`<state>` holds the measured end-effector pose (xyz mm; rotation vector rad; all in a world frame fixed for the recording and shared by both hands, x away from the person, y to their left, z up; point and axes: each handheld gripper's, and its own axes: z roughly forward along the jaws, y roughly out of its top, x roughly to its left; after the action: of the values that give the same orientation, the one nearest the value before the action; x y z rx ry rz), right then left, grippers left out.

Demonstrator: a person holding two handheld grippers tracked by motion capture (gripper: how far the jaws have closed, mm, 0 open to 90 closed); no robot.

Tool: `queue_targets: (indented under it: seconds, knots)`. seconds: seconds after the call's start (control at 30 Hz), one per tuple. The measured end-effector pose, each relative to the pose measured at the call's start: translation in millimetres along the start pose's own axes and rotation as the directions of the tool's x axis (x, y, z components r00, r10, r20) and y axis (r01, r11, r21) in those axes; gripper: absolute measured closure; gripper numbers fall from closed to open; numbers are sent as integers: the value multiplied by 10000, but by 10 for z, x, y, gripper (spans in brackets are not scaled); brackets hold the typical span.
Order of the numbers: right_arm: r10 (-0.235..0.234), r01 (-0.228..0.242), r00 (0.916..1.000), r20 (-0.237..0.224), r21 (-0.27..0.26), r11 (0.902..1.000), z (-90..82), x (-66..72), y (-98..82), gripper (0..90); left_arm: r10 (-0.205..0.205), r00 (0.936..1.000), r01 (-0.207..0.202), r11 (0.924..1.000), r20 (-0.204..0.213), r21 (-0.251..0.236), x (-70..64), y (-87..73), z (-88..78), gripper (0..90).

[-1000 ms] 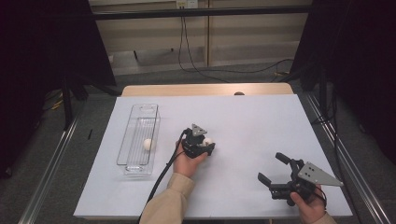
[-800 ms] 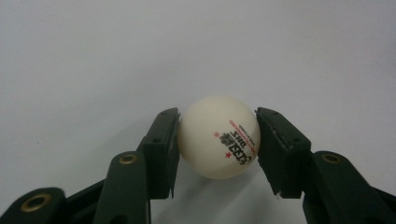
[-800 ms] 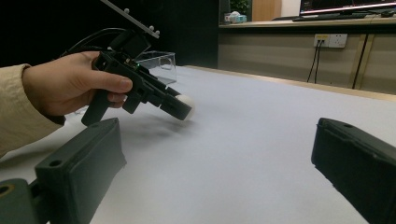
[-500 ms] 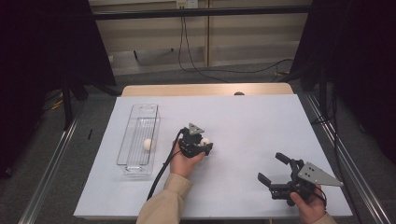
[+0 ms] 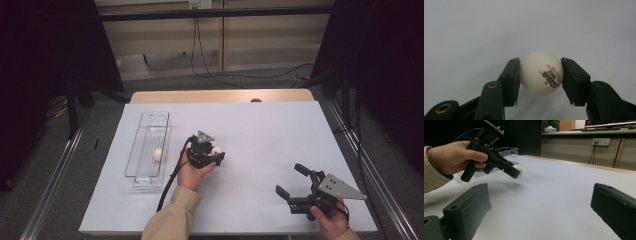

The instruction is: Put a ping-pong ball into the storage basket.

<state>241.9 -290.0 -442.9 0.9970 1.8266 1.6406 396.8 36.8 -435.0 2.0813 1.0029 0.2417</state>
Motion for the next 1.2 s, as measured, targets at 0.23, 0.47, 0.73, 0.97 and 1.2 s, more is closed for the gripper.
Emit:
queue_targets:
  seconds: [0.23,0.47,0.73,0.97,1.2]
  knots:
    - [16,-16,10000,-5,-7,10000,7,4,-1,19,57,10000,-57,10000,41,59,3,8,-42,512]
    - [23,-23,10000,4,-12,10000,2,1,0,19,69,9999,-70,9999,75,136,12,5,-77,512]
    - [24,-24,10000,-4,-24,10000,0,8,1,19,145,9998,-146,9998,96,108,13,4,-142,512]
    - [-38,38,10000,-18,-2,10000,1,7,-2,19,249,9997,-250,9997,85,80,28,6,-206,512]
    - [-11,11,10000,-29,-7,10000,2,11,-2,19,245,9997,-244,9997,-62,82,31,-12,-280,512]
